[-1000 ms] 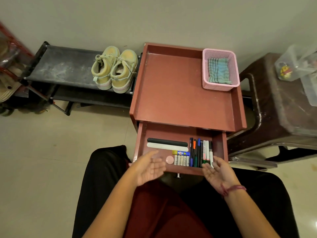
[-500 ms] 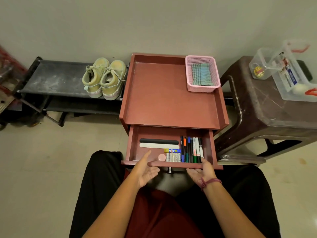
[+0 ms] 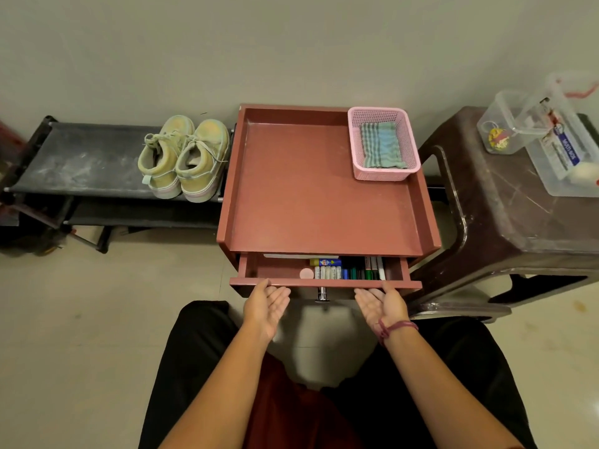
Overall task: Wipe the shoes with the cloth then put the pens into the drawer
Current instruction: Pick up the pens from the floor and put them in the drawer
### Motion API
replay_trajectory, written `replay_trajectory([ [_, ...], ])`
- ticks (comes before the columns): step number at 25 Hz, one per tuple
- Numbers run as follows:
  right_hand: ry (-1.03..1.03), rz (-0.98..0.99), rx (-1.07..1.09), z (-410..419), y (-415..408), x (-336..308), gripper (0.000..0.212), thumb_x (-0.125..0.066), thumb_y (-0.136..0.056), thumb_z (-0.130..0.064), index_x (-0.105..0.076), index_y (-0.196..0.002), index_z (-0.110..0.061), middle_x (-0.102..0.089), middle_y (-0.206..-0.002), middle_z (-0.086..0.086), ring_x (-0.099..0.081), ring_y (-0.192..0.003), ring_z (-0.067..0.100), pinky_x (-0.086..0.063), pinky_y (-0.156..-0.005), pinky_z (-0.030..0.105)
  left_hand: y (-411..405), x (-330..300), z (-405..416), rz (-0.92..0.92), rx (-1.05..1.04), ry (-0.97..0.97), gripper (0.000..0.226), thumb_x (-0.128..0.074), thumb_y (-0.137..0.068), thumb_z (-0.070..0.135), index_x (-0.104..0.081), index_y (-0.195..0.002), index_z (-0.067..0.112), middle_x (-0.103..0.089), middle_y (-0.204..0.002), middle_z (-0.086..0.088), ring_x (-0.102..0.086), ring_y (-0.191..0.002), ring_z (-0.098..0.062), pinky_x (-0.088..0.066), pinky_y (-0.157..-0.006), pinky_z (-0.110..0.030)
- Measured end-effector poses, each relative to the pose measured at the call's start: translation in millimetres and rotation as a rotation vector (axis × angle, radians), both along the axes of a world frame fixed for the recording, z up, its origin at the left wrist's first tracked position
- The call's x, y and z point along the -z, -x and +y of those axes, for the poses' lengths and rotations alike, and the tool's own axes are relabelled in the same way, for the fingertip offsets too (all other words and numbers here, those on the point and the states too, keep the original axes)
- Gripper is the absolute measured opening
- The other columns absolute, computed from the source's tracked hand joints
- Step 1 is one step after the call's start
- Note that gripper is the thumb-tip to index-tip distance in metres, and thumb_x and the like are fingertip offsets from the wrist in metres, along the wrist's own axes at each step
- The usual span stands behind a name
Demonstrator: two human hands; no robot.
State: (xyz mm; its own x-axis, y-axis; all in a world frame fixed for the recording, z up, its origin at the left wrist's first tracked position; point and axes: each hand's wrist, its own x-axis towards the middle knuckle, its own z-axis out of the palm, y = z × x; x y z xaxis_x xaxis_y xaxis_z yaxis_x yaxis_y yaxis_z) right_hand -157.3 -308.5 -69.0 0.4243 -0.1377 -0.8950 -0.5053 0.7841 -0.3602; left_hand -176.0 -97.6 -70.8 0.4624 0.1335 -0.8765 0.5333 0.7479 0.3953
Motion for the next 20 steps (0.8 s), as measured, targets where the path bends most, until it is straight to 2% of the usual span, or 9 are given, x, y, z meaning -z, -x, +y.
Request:
replay_trajectory([
  [4,-0.004,-0.016,0.007,4.2,-13.7,5.8,0.059,-0.041,-0.1,-0.034,-0.031,-0.139,0.009,-0.045,-0.138,0.026,-0.05,-0.125,0.034,-0.042,-0.099,0.038,-15.7,6.9,1.9,0.013,-0.133,0.015,0.045,-0.048,-0.1,0.018,-0.042,-0.136,-0.009,-0.053,-0.133,-0.027,-0.056,-0.121,-0.034,-0.045,-0.102,-0.037],
  [10,-0.077,-0.022,0.096,0.7,-18.1,11.8,0.059,-0.04,-0.101,-0.03,-0.024,-0.142,0.01,-0.037,-0.144,0.026,-0.041,-0.131,0.037,-0.036,-0.109,0.043,-20.2,14.2,-5.0,0.005,-0.321,0.077,0.047,-0.04,-0.101,0.012,-0.032,-0.14,-0.012,-0.042,-0.141,-0.03,-0.046,-0.129,-0.041,-0.039,-0.109,-0.044],
  [20,-0.133,-0.116,0.084,2.2,-32.2,17.5,0.06,-0.038,-0.1,-0.031,-0.02,-0.145,0.004,-0.031,-0.149,0.023,-0.038,-0.134,0.036,-0.033,-0.11,0.044,-36.4,20.3,-14.0,-0.042,-0.386,0.121,0.046,-0.031,-0.104,0.017,-0.031,-0.144,-0.006,-0.04,-0.146,-0.024,-0.042,-0.134,-0.036,-0.033,-0.113,-0.047],
])
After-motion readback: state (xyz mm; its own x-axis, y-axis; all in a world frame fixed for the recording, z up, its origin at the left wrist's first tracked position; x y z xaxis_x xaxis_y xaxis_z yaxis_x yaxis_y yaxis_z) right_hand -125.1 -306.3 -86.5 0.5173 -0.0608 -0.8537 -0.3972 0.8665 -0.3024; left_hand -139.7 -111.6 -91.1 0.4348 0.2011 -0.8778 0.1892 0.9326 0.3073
